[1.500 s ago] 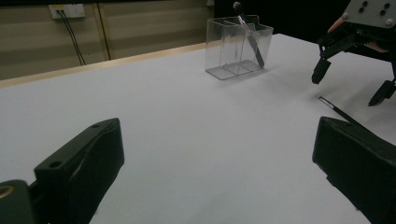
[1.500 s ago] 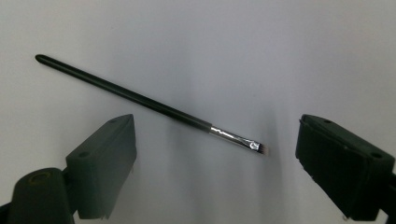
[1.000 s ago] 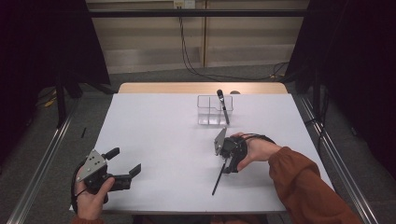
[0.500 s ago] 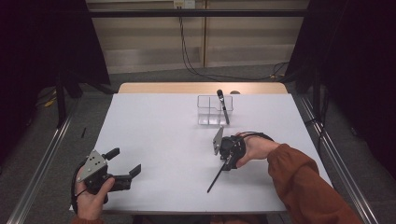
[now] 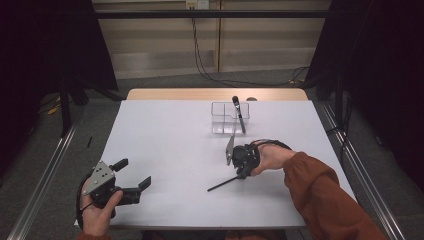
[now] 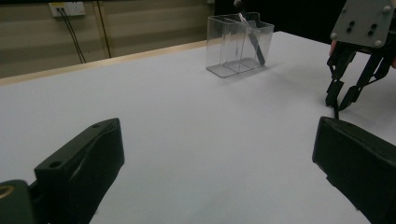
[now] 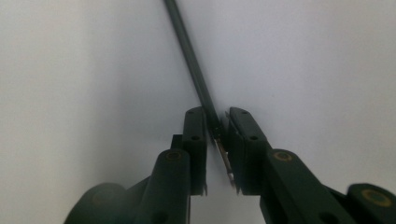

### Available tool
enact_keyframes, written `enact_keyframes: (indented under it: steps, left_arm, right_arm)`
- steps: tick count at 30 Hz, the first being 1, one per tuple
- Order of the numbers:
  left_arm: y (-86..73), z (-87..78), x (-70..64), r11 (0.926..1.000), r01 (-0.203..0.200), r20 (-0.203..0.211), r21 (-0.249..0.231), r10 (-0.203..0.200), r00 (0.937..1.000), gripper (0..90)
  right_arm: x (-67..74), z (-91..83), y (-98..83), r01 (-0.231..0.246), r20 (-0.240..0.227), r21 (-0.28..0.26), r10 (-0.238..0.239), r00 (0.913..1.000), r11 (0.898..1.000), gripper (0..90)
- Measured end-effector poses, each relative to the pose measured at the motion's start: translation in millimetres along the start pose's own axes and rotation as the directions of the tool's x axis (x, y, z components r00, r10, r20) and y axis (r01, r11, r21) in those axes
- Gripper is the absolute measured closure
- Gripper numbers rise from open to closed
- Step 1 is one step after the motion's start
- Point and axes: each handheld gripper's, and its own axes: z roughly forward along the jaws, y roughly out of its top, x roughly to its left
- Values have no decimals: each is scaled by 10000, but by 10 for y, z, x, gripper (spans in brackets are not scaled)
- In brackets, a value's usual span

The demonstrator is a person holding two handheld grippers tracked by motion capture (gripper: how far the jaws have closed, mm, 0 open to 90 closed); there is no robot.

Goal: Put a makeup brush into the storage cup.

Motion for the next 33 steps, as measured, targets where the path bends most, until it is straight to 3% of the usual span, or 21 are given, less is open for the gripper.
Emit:
enact_keyframes:
  steps: [6,17,23,27,30,31,33]
  left_arm:
    - [1,1,2,10000,-45,16,53,45,10000,21]
    - [0,2,11,9999,-68,0,93,68,10000,21]
    - [1,0,13,9999,-81,-4,112,81,10000,21]
    - [4,-5,11,9999,-28,11,101,28,10000,21]
    - [6,-9,12,9999,-53,2,117,53,10000,21]
    - [7,-11,11,9999,-48,-4,108,48,10000,21]
    - [8,-12,12,9999,-45,-18,94,46,10000,21]
  right_arm:
    - [2,-5,-2,-127,-41,41,127,9999,9999,865]
    - [10,-14,-34,-294,53,-225,295,9995,9993,866]
    - [-1,-38,-102,-460,270,-704,480,9985,9965,865]
    - [-22,-131,-173,-836,352,-1583,903,9953,9838,865]
    - [-27,-219,-236,-1035,492,-2343,1182,9918,9666,866]
    - [-12,-237,-252,-983,778,-2609,1225,9894,9603,865]
    - [23,-252,-276,-803,866,-3179,1133,9898,9447,866]
